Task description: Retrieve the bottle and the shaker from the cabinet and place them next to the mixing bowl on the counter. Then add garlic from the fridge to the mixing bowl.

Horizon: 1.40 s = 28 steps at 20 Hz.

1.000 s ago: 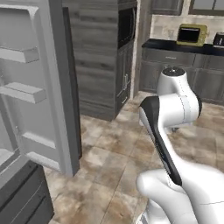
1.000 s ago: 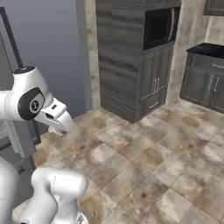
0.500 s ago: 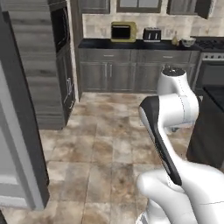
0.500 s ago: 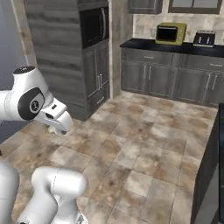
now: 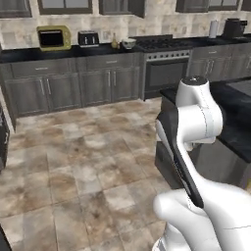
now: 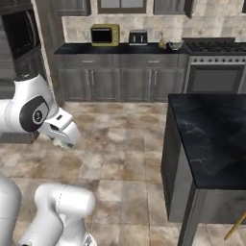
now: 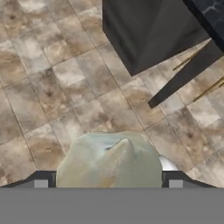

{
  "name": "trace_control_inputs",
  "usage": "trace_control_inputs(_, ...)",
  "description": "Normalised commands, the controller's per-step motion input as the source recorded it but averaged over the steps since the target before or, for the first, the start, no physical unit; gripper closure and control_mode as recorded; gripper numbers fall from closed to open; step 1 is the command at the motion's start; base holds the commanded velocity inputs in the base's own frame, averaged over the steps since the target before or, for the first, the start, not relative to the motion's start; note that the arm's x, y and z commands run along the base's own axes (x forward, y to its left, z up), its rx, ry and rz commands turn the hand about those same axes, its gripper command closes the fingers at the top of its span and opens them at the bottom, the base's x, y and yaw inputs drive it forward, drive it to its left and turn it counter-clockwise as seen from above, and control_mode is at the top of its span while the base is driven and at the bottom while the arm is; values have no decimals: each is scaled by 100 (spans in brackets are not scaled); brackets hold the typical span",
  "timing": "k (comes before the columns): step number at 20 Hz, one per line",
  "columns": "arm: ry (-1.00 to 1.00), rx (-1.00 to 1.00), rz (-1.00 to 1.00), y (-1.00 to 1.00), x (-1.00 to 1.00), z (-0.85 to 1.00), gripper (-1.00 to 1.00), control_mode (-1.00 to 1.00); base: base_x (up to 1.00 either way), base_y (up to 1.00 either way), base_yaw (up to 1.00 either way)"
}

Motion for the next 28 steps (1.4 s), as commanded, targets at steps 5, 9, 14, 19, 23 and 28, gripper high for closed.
trace_control_inputs(5, 0, 0, 0, 0, 0, 0, 100, 100, 49, 7, -34)
trace_control_inputs(9, 0, 0, 0, 0, 0, 0, 100, 100, 92, 11, -10)
trace_control_inputs(14, 0, 0, 0, 0, 0, 0, 100, 100, 100, -18, 4)
trace_control_inputs(19, 0, 0, 0, 0, 0, 0, 100, 100, 100, -1, 3)
trace_control_inputs(23, 0, 0, 0, 0, 0, 0, 100, 100, 100, 9, 0)
trace_control_inputs(28, 0, 0, 0, 0, 0, 0, 100, 100, 100, 3, 0)
